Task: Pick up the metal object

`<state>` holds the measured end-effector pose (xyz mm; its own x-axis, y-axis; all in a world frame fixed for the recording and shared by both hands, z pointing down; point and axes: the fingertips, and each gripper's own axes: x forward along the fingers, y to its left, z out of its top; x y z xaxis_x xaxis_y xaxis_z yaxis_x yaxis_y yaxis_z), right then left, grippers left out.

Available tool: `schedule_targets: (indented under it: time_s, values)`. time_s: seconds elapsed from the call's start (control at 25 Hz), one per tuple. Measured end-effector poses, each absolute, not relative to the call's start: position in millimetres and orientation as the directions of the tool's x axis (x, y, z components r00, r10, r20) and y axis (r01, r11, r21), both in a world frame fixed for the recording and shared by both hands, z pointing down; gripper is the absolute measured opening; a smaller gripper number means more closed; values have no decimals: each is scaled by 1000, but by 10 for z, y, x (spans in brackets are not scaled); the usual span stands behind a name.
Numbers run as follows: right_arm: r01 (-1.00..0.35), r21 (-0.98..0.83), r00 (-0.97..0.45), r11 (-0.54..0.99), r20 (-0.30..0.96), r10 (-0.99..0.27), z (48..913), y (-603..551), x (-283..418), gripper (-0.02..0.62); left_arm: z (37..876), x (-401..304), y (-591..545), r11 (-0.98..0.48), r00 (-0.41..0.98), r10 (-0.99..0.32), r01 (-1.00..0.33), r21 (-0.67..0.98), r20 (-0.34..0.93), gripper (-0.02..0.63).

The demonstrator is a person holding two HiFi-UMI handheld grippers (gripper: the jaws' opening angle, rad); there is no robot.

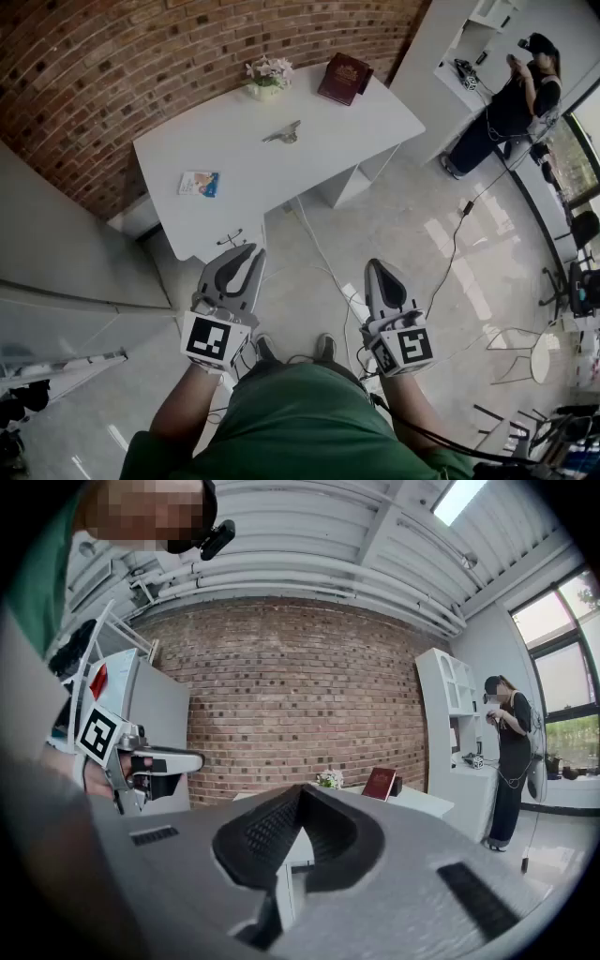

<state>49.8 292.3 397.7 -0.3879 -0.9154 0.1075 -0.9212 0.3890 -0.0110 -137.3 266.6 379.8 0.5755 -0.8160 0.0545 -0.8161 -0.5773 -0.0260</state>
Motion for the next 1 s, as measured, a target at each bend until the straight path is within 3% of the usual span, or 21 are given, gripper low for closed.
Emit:
schedule_targets:
  time_s: [1.0]
  values:
    - [-927, -34, -375, 374, 119, -919, 4097, 2394, 572, 3, 3921, -1291, 2017, -601, 600, -797, -799, -3, 69, 46]
